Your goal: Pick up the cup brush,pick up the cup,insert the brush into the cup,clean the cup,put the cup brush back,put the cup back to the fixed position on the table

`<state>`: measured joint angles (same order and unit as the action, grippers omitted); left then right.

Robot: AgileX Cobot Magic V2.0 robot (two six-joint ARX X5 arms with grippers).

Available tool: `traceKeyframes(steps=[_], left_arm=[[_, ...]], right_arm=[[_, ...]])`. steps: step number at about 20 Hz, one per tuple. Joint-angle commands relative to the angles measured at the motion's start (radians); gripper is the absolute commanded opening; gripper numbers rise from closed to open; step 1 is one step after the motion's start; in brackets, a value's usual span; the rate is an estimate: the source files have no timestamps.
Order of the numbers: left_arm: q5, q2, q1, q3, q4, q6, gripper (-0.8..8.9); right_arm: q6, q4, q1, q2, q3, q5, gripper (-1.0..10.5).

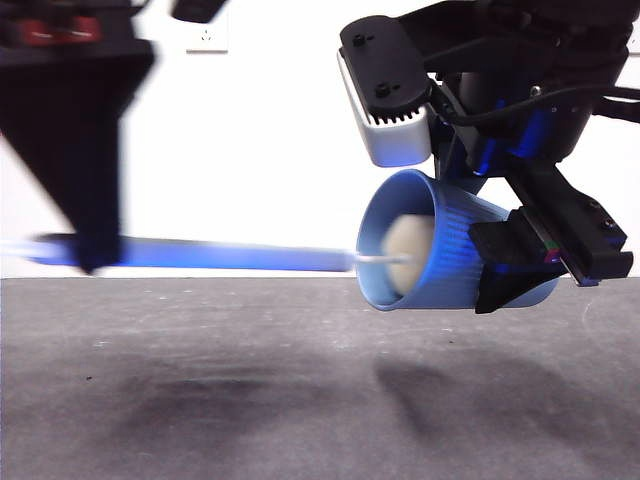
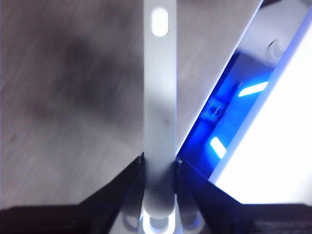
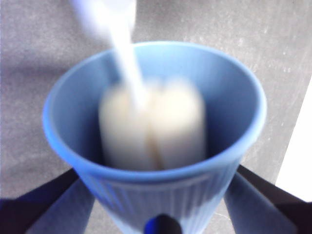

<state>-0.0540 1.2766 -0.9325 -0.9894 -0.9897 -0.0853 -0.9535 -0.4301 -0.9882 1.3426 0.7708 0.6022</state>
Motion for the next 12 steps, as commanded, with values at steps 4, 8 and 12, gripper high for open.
traceKeyframes(steps=[4, 8, 12], left_arm=[[-0.066, -0.175, -0.002, 0.001, -0.151, 0.064, -0.09], [-0.088, -0.303, -0.002, 0.001, -0.246, 0.149, -0.09], [-0.154, -0.373, -0.001, 0.001, -0.270, 0.257, -0.09]], right_arm=[[0.112, 0.003, 0.011, 0.006, 0.005, 0.003, -0.2], [0.261, 0.043, 0.050, -0.003, 0.005, 0.026, -0.2], [0.501, 0.114, 0.119, -0.072, 0.008, 0.034, -0.2]])
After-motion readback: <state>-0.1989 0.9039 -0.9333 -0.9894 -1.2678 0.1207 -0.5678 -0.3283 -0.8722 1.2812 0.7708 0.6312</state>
